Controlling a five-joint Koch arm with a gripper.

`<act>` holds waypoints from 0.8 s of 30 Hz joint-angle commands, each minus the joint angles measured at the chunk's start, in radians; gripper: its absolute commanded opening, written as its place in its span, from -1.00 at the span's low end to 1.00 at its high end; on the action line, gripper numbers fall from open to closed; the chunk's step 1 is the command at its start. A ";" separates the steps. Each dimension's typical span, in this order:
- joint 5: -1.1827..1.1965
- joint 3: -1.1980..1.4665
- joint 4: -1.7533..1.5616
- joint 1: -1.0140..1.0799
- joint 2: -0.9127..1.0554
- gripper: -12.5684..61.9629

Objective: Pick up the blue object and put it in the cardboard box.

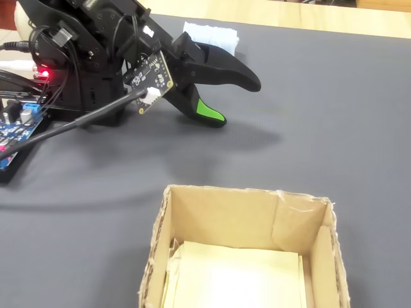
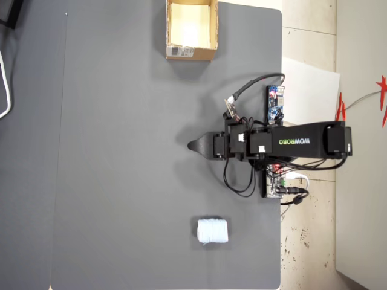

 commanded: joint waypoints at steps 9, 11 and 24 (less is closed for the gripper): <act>0.021 0.038 0.075 -0.035 0.086 0.26; 0.029 0.040 0.071 -0.051 0.086 0.26; 0.236 0.031 0.038 -0.210 0.086 0.26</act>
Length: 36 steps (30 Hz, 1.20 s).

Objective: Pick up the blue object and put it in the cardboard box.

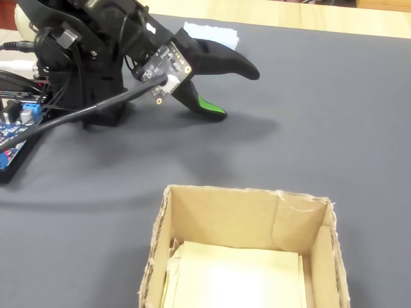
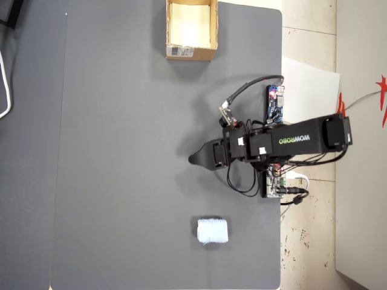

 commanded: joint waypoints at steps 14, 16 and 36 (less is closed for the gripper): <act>0.083 -0.041 0.112 -0.311 0.084 0.24; 0.084 -0.051 0.120 -0.337 0.080 0.24; 0.247 -0.362 0.445 -0.575 -0.133 0.24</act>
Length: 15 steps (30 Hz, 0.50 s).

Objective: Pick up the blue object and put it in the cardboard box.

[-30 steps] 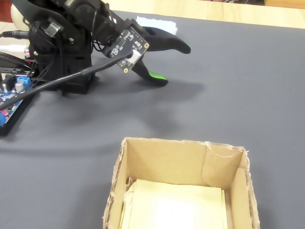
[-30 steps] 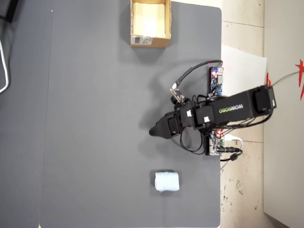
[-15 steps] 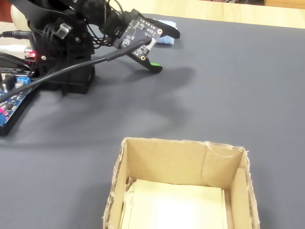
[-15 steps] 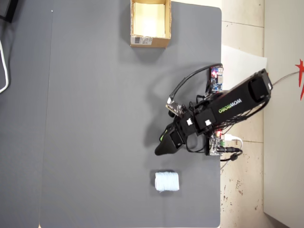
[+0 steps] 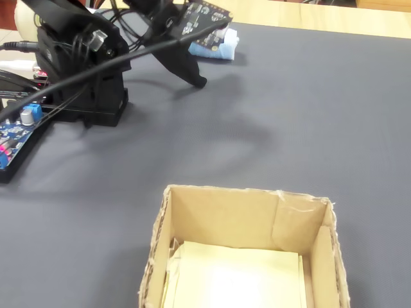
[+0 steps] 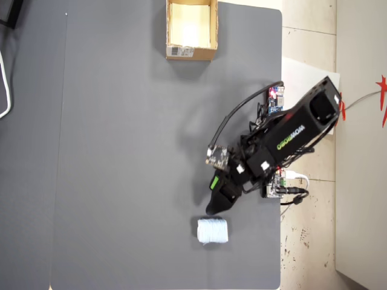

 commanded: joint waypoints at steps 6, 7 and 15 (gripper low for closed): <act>0.095 -0.278 0.181 -0.040 -0.114 0.23; 0.095 -0.310 0.204 -0.040 -0.124 0.23; 0.095 -0.581 0.437 -0.084 -0.232 0.22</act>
